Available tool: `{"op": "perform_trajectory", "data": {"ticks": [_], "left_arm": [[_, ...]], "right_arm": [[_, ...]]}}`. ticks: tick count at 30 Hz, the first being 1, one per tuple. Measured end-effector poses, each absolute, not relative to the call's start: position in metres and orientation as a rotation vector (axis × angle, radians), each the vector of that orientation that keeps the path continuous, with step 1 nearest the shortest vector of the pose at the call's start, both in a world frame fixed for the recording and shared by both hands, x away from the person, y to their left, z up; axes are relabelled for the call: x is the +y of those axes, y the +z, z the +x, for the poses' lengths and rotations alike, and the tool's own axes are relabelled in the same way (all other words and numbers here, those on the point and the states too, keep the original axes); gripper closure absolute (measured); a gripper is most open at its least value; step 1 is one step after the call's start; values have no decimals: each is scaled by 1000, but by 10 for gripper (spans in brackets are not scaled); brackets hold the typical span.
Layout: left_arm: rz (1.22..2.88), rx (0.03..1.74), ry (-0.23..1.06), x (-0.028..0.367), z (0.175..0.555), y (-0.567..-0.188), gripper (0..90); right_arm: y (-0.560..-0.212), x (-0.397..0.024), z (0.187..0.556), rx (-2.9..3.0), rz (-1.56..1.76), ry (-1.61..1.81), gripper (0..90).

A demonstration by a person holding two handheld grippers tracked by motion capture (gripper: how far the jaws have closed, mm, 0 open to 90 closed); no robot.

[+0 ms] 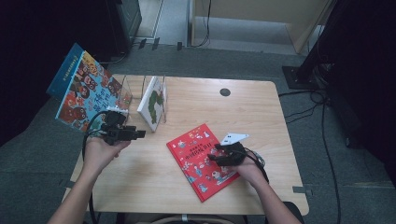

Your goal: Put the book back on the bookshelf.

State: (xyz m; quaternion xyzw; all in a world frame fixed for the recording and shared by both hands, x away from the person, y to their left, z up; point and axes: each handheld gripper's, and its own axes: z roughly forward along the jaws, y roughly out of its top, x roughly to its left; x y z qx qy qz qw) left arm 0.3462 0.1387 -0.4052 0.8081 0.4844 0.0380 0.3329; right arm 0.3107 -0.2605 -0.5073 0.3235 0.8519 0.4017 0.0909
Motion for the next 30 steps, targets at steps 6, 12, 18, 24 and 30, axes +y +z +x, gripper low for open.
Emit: {"op": "perform_trajectory", "data": {"ticks": [6, 12, 18, 24, 30], "left_arm": [[2123, 1250, 79, 131, 342, -421, 473], [2130, 1222, 64, 128, 339, -432, 502], [2146, 1203, 42, 118, 335, -445, 504], [2151, 1188, 7, 106, 332, -459, 524], [2149, 1158, 39, 96, 331, -468, 564]], "right_arm": [[-507, -262, 312, 2527, 961, 1191, 439], [-507, -264, 312, 2525, 968, 1187, 446], [-507, -265, 312, 2528, 961, 1186, 455], [-507, -269, 310, 2530, 958, 1188, 458], [-508, -276, 305, 2514, 980, 1191, 457]]}}
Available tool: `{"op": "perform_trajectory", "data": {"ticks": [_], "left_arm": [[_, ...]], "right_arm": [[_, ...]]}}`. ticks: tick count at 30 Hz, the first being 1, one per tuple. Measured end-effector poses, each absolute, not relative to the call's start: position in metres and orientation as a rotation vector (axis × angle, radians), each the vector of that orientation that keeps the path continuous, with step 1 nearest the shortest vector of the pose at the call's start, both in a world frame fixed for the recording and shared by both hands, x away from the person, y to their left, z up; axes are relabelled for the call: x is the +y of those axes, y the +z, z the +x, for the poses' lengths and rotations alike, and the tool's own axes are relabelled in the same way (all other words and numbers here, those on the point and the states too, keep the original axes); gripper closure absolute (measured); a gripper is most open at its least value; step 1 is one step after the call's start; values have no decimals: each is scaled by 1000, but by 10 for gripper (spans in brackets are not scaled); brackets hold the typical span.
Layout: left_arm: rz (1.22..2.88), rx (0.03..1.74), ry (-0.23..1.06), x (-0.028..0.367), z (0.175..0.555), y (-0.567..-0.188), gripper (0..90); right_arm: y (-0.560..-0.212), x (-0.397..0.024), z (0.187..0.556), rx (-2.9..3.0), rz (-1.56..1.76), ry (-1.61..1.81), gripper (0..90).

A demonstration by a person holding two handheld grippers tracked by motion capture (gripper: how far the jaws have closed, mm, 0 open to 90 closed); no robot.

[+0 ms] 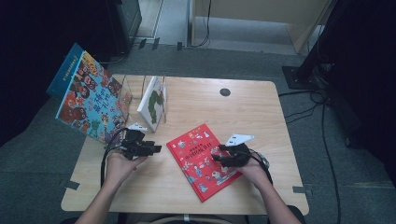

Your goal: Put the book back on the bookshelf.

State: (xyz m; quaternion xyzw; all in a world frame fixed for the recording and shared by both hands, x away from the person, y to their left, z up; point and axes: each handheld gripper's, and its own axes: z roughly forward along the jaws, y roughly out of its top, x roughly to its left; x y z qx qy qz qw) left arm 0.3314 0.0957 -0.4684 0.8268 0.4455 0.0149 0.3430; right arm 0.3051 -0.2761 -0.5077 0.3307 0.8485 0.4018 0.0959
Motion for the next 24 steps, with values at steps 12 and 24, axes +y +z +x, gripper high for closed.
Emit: {"op": "perform_trajectory", "data": {"ticks": [12, 24], "left_arm": [[2136, 1138, -24, 80, 336, -482, 527], [2188, 1102, -13, 71, 338, -492, 600]], "right_arm": [[-510, -290, 294, 2488, 1015, 1222, 390], [-513, -302, 281, 2489, 1044, 1183, 381]]}}
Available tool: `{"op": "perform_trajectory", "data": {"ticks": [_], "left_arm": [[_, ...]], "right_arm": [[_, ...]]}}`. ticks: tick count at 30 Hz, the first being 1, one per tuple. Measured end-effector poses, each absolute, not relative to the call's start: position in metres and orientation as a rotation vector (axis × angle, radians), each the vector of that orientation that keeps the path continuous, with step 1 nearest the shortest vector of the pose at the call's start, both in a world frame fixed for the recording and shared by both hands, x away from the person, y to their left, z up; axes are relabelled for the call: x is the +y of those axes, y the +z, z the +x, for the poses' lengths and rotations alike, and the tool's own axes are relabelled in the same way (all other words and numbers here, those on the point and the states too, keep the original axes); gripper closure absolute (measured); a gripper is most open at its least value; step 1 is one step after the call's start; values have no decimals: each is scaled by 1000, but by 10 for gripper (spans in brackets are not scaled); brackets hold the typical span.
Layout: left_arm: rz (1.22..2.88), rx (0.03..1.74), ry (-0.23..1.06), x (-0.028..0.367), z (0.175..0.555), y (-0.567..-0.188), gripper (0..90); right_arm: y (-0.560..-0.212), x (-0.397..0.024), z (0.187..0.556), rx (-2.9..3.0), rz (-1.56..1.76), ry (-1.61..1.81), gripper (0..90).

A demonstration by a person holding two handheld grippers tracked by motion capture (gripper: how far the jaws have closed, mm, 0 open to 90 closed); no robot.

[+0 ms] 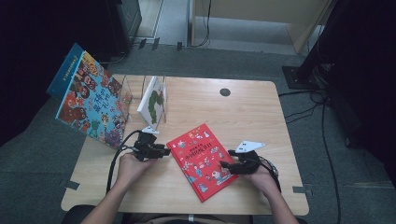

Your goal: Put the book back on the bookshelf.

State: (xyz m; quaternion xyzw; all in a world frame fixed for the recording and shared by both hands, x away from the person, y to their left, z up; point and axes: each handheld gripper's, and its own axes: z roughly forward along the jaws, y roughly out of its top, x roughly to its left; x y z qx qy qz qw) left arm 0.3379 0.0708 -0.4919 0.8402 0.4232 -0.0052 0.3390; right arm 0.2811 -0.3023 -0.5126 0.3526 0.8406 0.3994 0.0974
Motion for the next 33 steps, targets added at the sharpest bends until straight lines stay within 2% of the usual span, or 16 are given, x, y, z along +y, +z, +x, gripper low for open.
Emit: {"op": "perform_trajectory", "data": {"ticks": [12, 15, 19, 22, 25, 28, 33], "left_arm": [[2194, 1088, -25, 65, 342, -500, 656], [2166, 1132, -32, 64, 344, -500, 667], [2142, 1144, -24, 64, 346, -502, 723], [2123, 1149, -18, 64, 349, -503, 733], [2099, 1163, -27, 65, 352, -505, 766], [2119, 1155, 29, 61, 353, -505, 800], [2099, 1171, 23, 61, 358, -505, 811]], "right_arm": [[-513, -310, 267, 2493, 1057, 1195, 397], [-513, -310, 266, 2490, 1066, 1197, 408], [-513, -307, 266, 2493, 1043, 1199, 419], [-513, -304, 267, 2491, 1035, 1196, 429], [-513, -300, 267, 2477, 1032, 1195, 452], [-513, -295, 269, 2474, 1019, 1192, 455], [-512, -286, 272, 2433, 1007, 1167, 504]]}}
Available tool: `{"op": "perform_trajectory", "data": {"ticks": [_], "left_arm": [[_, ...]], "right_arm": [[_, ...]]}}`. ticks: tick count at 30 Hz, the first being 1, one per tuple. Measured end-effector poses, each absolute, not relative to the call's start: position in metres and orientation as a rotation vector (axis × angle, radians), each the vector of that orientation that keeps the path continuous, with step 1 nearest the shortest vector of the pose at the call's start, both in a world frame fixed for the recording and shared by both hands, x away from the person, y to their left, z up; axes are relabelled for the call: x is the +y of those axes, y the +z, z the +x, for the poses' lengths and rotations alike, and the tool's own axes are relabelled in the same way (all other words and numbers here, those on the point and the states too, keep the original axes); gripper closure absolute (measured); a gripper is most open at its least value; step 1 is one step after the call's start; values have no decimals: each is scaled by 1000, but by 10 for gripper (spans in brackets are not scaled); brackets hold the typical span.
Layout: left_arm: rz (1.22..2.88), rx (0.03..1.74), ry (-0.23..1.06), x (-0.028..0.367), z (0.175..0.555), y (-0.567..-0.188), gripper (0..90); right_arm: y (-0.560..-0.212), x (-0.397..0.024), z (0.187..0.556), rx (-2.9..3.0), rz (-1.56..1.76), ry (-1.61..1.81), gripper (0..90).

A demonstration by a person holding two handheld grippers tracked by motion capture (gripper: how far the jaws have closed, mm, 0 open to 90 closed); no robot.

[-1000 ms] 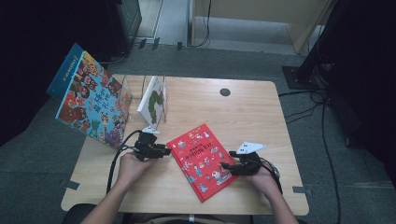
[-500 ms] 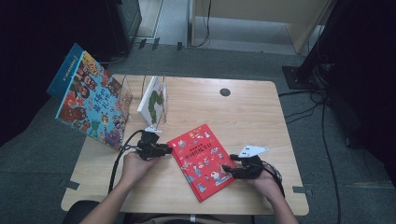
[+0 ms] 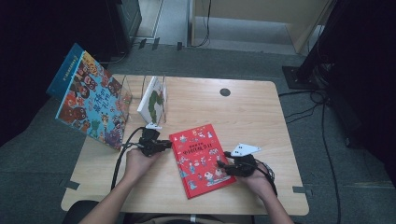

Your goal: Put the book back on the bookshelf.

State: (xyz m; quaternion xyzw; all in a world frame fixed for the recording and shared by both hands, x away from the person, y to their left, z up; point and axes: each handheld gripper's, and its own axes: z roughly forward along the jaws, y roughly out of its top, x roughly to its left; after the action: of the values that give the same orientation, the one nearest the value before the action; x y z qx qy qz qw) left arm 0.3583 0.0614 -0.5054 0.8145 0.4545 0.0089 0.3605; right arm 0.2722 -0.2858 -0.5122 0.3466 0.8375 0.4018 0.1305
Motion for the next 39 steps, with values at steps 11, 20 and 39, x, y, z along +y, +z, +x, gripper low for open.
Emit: {"op": "perform_trajectory", "data": {"ticks": [11, 20, 39], "left_arm": [[2110, 1141, 9, 57, 361, -506, 805], [2097, 1161, -42, 56, 346, -504, 854], [2089, 1161, -50, 47, 327, -507, 891]], "right_arm": [[-516, -236, 270, 2439, 876, 1252, 678], [-513, -268, 277, 2385, 1025, 1200, 781], [-514, -298, 272, 2400, 1175, 1060, 900]]}}
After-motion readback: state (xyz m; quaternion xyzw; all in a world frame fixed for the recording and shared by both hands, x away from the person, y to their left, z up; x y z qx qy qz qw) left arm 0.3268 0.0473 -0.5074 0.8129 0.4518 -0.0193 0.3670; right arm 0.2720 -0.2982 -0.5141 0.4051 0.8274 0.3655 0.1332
